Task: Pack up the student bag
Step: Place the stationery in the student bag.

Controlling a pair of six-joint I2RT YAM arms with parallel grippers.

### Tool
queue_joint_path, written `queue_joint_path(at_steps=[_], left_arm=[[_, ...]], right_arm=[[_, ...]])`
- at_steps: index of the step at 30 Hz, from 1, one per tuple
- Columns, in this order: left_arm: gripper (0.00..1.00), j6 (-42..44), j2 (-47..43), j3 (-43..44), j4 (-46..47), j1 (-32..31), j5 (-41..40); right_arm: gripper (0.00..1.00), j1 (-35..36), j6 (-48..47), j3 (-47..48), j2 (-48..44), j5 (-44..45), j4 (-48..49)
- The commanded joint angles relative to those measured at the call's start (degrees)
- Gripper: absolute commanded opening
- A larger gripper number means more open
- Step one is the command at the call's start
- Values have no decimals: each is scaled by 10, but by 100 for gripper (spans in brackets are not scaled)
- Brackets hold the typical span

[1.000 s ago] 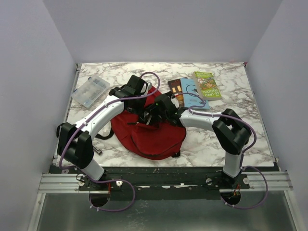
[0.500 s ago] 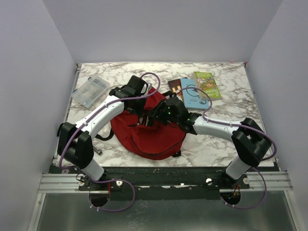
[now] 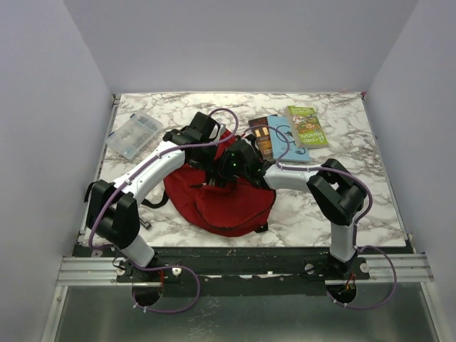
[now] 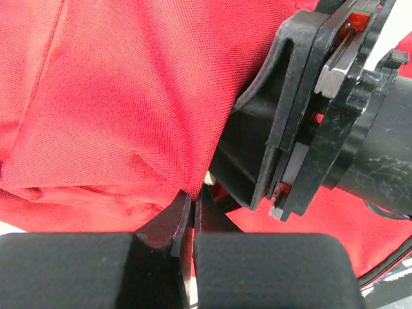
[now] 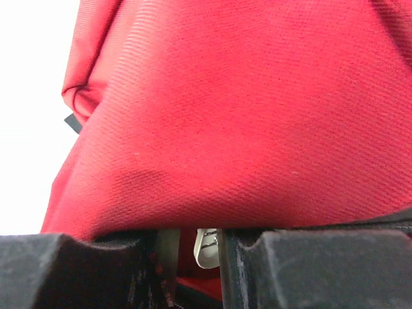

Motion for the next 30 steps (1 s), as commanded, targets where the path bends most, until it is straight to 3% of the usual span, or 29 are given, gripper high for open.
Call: queue_joint_path(at_steps=[1,6,8,13,19,24,27,30], left_arm=[[0,5,-1,-7,21,-8,4],[0,8,1,-3,18,-9,6],[0,8,0,-2,19,-9,5],[0,5,-1,2,16,-9,13],[0,2,-5,-7,19,-12,12],[0,1,-3,-11,22,-14,17],[23,-10,-21,-12,19,-14,36],[46,-15,-50,-5,-1,-13,32]], right_arm=[[30,2,-10,35,-8,-46,42],[40,2,-49,-12,-59,9,-61],[42,2,-58,-49,-86,40,-76],[58,3,-76,-84,-107,85,-97],[54,3,-73,-55,-45,56,-53],[52,3,-85,-2,-10,-41,27],[57,-7,-110,-46,-78,-68,46],[63,-13,-134,-90,-124,-69,-6]])
